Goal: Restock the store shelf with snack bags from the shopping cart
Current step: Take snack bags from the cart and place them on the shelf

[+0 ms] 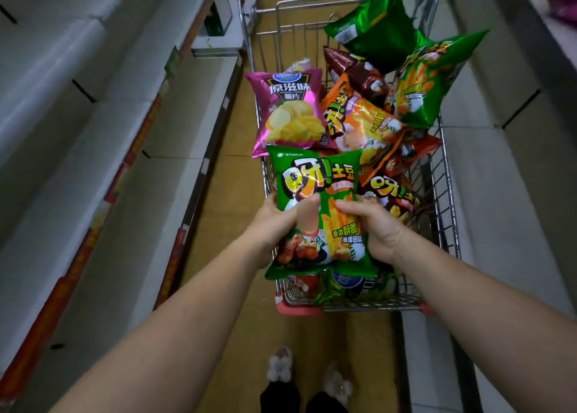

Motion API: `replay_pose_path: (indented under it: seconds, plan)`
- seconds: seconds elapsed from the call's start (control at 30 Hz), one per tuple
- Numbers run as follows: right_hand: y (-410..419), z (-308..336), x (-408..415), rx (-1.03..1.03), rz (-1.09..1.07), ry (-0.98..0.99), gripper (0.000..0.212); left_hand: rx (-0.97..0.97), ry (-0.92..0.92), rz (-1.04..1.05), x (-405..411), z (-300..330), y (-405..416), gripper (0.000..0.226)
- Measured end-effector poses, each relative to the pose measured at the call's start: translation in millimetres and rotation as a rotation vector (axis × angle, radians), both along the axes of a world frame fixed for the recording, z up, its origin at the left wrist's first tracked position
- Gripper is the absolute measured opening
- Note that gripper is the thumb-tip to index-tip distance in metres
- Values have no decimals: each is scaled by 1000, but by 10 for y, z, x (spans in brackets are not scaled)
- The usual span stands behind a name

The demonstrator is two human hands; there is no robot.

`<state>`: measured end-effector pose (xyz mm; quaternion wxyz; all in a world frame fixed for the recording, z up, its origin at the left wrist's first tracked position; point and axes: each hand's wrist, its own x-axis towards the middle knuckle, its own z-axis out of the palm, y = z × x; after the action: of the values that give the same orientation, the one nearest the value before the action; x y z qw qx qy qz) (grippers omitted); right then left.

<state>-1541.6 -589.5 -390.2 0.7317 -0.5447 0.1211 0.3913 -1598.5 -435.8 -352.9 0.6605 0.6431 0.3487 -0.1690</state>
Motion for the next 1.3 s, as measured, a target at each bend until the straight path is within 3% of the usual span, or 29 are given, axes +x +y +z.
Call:
replay_pose_path:
  seconds: [0.07,0.1,0.23,0.33,0.43,0.57,0.77,0.83,0.93,1.07,1.13,1.23,1.3]
  plan:
    - [-31,-12,-26,-2,28,7,49,-66,-16,-24,38,-31,-21,59]
    - [-37,-20,-32,-30,20,-19,43,-59,-34,11,63,-69,-26,52]
    - [-163,-98,61,-333,-349,-214,21,46,-102,54,215,-156,-88,58]
    - [-405,-293,181,-701,-548,-246,30,108,-126,8,340,-202,-105,71]
    - [-560,-487,240,-812,-533,-152,38,144,-129,-7,430,-259,-98,61]
    - [-590,-691,294,-590,-462,80,42,167,-109,-34,494,-353,-107,63]
    - [-541,-687,366,-432,-412,229,74,203,-126,-170,653,-307,-206,106]
    - [-535,-640,369,-427,-435,233,64,220,-140,-199,675,-268,-232,110]
    - [-511,-556,341,-439,-498,201,45,226,-165,-210,674,-231,-246,94]
    - [-463,-448,271,-459,-569,159,35,260,-199,-307,673,-43,-318,133]
    - [-445,-383,226,-480,-604,134,47,258,-213,-326,669,83,-323,128]
    - [-444,-233,177,-507,-633,51,55,270,-259,-287,670,286,-318,98]
    - [-459,-83,149,-496,-642,32,59,270,-284,-299,656,445,-309,110]
